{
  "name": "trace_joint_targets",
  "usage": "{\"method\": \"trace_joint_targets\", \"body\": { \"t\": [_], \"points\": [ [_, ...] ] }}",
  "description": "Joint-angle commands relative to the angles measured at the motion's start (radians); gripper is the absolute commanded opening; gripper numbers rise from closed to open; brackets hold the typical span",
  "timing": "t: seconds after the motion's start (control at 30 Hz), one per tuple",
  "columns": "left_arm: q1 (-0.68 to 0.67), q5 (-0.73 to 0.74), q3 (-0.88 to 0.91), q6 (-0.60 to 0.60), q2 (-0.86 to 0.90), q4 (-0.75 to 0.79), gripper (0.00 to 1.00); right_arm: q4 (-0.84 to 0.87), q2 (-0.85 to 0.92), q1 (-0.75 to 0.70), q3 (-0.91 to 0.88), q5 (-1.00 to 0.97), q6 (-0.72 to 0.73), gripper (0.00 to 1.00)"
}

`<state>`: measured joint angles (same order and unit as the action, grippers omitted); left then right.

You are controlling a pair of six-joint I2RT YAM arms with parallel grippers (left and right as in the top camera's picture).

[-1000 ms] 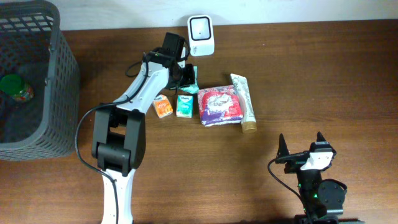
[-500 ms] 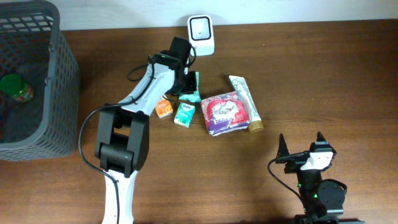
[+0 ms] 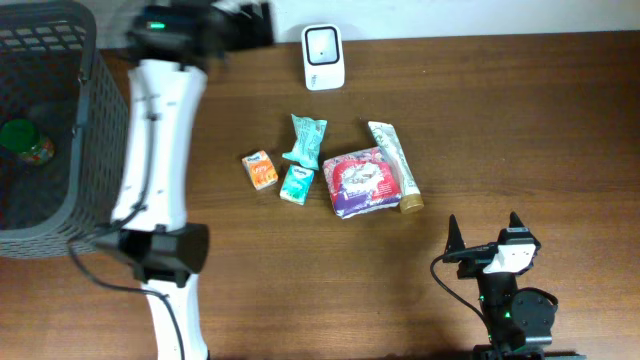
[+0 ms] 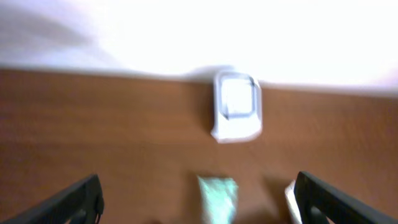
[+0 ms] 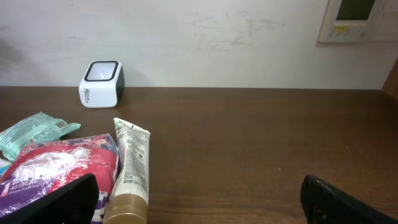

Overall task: Scan the item barcode
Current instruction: 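Hold the wipes pouch under the scanner, then drop it near the items, then reach into the basket and grasp the green-lidded jar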

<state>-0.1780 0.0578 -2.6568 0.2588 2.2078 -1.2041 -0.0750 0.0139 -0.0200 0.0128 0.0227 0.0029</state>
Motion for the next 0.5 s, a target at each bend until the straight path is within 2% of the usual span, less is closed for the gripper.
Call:
{"method": "trace_joint_targets", "body": {
  "t": [0.0,0.07,0.2,0.37,0.47],
  "points": [
    [0.172,-0.191,-0.083,-0.045,-0.031,0.032,0.97,-0.004,-0.008,-0.006,-0.007,-0.009,0.002,0.99],
    [0.284,-0.295,-0.082,-0.045,-0.031,0.045,1.0,-0.004,-0.008,-0.006,-0.007,-0.009,0.002,0.99],
    [0.492,-0.309,-0.077,-0.021,-0.03,0.043,1.0,-0.003,-0.008,-0.006,-0.007,-0.009,0.002,0.98],
    [0.65,-0.309,-0.068,0.319,-0.006,-0.047,0.99,-0.003,-0.008,-0.006,-0.007,-0.009,0.002,0.99],
    [0.678,-0.313,-0.016,0.343,0.034,-0.055,0.99,-0.004,-0.008,-0.006,-0.007,-0.009,0.002,0.99]
  ]
}}
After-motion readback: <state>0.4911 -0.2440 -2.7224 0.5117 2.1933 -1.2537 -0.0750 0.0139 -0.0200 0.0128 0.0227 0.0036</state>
